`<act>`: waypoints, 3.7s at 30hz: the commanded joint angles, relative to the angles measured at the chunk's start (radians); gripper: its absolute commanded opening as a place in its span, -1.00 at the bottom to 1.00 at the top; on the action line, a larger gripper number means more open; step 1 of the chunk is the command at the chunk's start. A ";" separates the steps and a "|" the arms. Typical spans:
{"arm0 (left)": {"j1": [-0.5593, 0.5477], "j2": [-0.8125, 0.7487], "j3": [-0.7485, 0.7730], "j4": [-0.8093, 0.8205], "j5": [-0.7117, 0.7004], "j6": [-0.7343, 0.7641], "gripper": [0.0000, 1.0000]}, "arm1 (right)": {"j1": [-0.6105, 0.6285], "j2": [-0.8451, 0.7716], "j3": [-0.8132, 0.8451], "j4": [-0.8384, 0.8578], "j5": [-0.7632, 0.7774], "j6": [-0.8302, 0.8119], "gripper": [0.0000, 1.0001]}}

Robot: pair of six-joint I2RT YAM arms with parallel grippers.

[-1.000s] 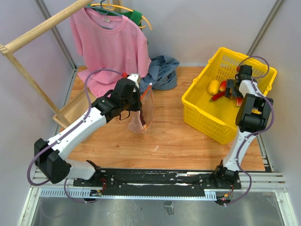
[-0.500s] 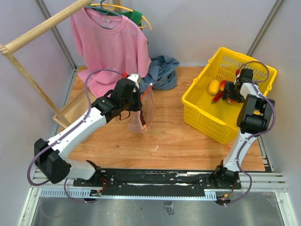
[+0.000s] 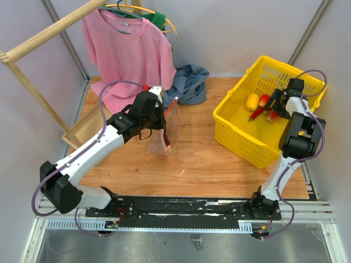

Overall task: Place the food in the zip-top bag and seal the zipper
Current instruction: Pick up the fake fruit from the bin, then place the fake fruit in the zipper food storage bag.

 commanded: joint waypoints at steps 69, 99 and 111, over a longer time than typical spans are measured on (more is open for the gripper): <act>0.007 -0.009 0.033 0.013 0.073 0.003 -0.99 | 0.187 -0.835 -0.204 -0.076 -0.142 0.011 -0.99; 0.006 0.041 0.079 0.001 0.093 -0.074 -0.99 | 0.989 -0.917 -0.246 0.160 -0.093 0.277 -0.99; 0.006 0.035 0.074 -0.011 0.055 -0.081 -0.99 | 1.061 -0.773 -0.246 0.037 -0.024 0.330 -0.99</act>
